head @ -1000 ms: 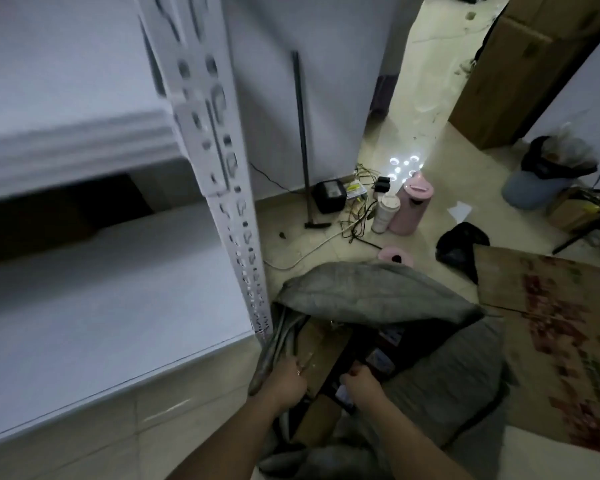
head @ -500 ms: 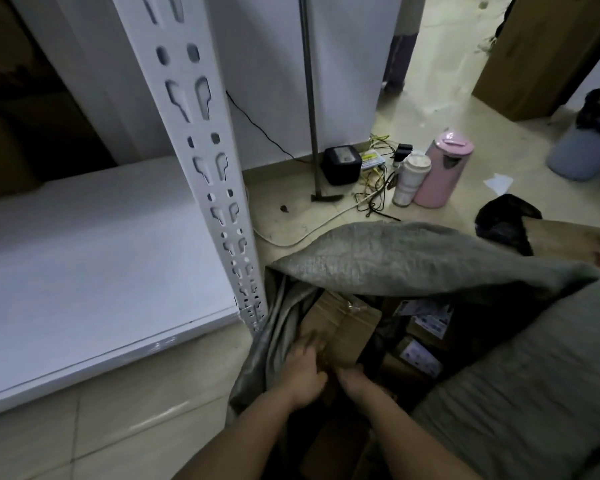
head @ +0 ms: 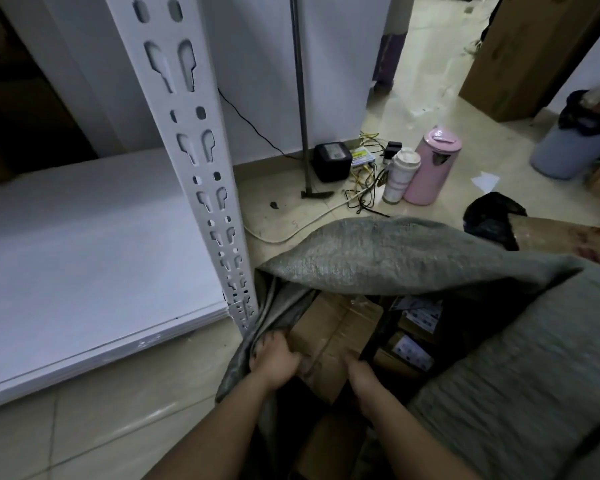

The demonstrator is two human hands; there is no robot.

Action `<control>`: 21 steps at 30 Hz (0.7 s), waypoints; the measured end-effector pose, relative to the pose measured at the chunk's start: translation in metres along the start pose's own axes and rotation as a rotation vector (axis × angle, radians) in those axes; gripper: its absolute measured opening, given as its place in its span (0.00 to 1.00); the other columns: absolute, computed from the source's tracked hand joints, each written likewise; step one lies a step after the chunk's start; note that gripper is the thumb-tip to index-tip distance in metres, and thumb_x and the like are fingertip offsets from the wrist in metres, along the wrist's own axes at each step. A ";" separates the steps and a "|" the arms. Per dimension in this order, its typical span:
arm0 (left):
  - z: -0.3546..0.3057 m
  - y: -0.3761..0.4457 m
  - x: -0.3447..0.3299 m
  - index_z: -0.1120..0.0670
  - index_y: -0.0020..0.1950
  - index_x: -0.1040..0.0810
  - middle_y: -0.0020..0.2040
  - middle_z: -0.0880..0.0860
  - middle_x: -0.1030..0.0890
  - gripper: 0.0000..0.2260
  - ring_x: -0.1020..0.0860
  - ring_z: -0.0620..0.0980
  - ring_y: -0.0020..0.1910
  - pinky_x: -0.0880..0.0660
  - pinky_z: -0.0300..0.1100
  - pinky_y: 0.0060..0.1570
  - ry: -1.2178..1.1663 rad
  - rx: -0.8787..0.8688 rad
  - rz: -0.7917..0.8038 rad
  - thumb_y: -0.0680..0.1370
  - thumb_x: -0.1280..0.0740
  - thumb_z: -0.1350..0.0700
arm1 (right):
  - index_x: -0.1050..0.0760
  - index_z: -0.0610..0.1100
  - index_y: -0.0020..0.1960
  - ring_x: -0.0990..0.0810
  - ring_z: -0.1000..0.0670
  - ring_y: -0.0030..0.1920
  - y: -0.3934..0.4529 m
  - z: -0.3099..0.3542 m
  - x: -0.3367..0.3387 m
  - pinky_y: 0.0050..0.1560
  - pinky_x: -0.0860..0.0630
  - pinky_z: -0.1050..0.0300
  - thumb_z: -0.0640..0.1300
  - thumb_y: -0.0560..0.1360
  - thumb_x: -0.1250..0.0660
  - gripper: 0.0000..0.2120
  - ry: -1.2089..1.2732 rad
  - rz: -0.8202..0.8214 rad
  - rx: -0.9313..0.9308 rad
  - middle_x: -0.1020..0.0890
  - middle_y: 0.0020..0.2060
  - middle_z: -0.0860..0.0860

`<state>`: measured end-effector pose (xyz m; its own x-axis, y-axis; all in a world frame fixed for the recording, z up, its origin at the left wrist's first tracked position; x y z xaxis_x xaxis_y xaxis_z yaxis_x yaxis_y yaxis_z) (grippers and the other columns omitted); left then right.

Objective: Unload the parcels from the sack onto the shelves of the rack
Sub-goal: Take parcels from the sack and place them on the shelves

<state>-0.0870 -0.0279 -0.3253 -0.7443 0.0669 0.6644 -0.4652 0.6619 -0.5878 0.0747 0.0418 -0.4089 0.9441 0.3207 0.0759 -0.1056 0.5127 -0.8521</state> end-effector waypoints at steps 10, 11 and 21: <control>-0.052 -0.080 0.062 0.47 0.75 0.37 0.76 0.47 0.41 0.25 0.45 0.49 0.75 0.47 0.45 0.73 -0.030 -0.217 -0.106 0.78 0.38 0.52 | 0.45 0.39 0.77 0.34 0.37 0.70 -0.108 0.053 0.035 0.71 0.36 0.45 0.64 0.76 0.40 0.40 0.138 -0.239 0.067 0.34 0.72 0.39; -0.063 -0.094 0.072 0.48 0.75 0.37 0.76 0.48 0.40 0.25 0.43 0.49 0.75 0.46 0.43 0.73 -0.101 -0.220 -0.058 0.78 0.38 0.52 | 0.44 0.39 0.77 0.34 0.37 0.71 -0.122 0.061 0.040 0.71 0.37 0.46 0.65 0.74 0.38 0.42 0.158 -0.227 0.076 0.34 0.72 0.40; -0.138 -0.246 0.181 0.57 0.76 0.42 0.68 0.58 0.31 0.22 0.30 0.55 0.64 0.32 0.43 0.58 -0.747 0.112 0.191 0.82 0.44 0.59 | 0.35 0.45 0.73 0.27 0.41 0.64 -0.336 0.147 0.062 0.56 0.31 0.50 0.64 0.80 0.49 0.30 0.114 -0.100 0.008 0.27 0.67 0.43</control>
<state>-0.0413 -0.0758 0.0032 -0.9234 -0.3746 0.0835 -0.3125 0.6075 -0.7303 0.1224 0.0064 -0.0422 0.9794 0.1754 0.1004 -0.0114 0.5442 -0.8389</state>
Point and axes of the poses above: each hand's wrist, its own y-axis towards the middle knuckle, its own x-axis out of the back of the hand, z = x × y, the point moved 6 cm from there along y, towards the middle knuckle
